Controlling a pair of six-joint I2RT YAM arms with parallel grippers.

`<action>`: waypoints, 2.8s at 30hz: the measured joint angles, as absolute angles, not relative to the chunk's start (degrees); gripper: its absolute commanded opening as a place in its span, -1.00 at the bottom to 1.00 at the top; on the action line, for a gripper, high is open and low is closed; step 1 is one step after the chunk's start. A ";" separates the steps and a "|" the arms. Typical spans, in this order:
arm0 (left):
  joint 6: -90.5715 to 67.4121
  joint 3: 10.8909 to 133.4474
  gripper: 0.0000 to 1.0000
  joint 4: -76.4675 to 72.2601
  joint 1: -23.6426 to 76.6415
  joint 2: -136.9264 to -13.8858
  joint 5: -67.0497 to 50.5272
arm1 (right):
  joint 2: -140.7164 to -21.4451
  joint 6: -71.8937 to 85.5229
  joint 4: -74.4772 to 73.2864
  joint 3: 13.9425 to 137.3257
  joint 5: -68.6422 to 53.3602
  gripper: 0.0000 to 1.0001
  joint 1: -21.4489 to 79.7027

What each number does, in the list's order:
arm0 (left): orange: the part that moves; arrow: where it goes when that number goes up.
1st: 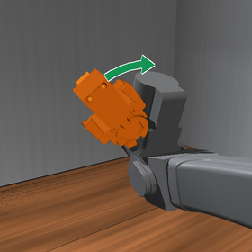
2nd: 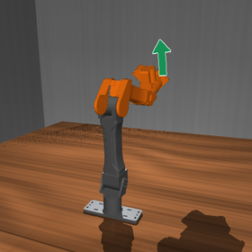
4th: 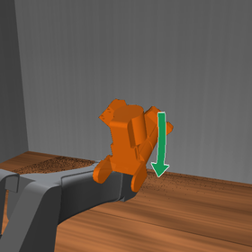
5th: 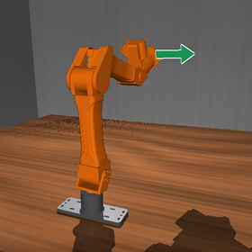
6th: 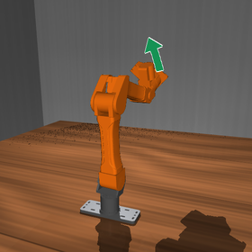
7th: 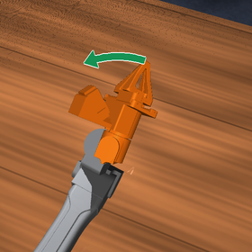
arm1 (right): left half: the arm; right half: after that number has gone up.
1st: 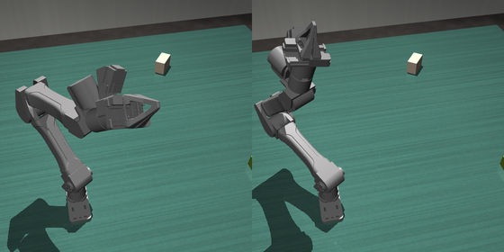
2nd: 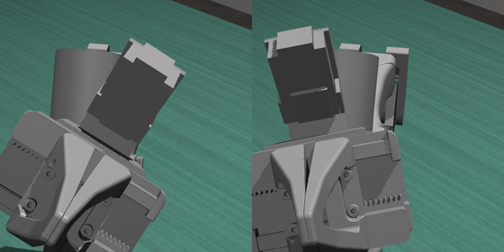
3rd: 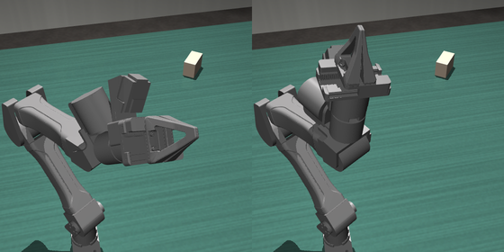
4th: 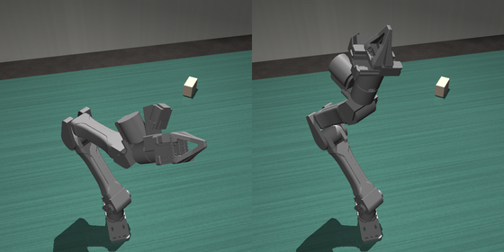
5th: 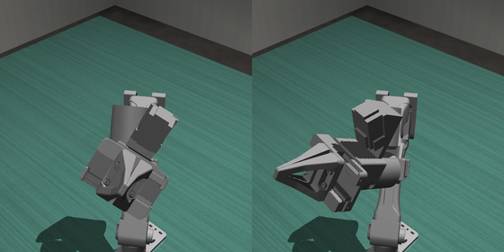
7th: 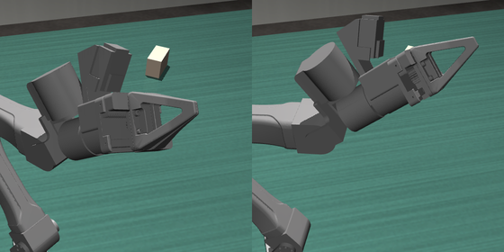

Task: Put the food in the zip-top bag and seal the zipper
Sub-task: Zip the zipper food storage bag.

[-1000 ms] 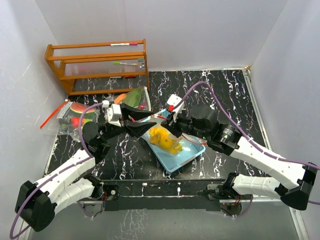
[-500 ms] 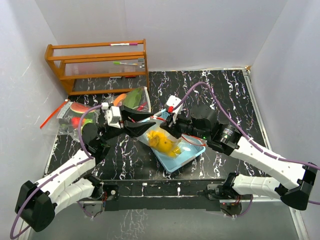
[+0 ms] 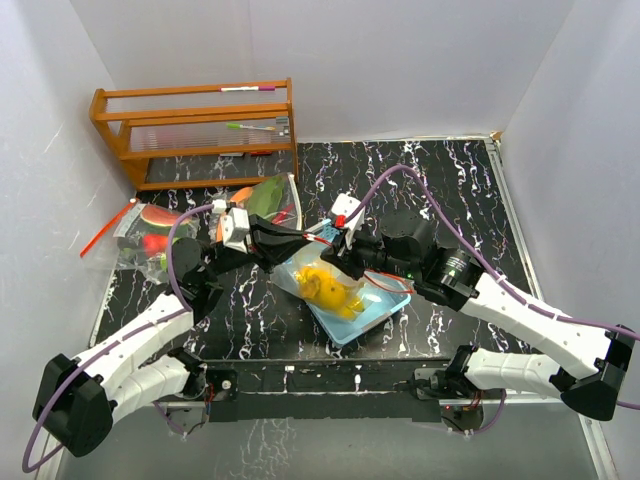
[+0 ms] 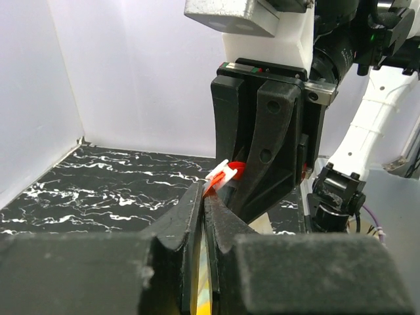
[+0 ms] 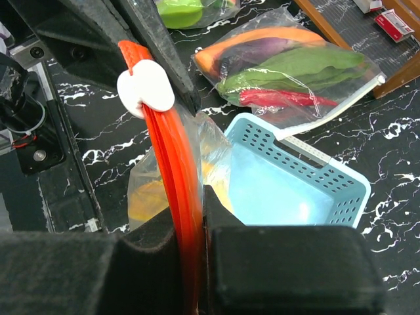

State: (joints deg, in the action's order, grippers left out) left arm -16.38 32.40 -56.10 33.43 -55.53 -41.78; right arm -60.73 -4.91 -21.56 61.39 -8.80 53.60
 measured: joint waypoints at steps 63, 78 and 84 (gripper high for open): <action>-4.01 47.27 -1.00 -13.21 33.12 -55.40 -48.93 | -63.53 -11.70 -25.52 71.77 -13.19 0.08 53.52; -3.60 47.27 -1.00 -13.15 32.99 -55.40 -48.36 | -66.00 -10.81 -25.45 71.75 -13.23 -0.55 53.67; -3.36 47.27 -1.00 -12.97 32.84 -55.40 -47.57 | -65.87 -10.37 -25.54 71.72 -12.08 -0.60 53.84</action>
State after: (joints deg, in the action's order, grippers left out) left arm -3.36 47.27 -12.97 32.84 -55.40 -47.57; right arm -65.87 -10.37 -25.54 71.72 -12.08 53.84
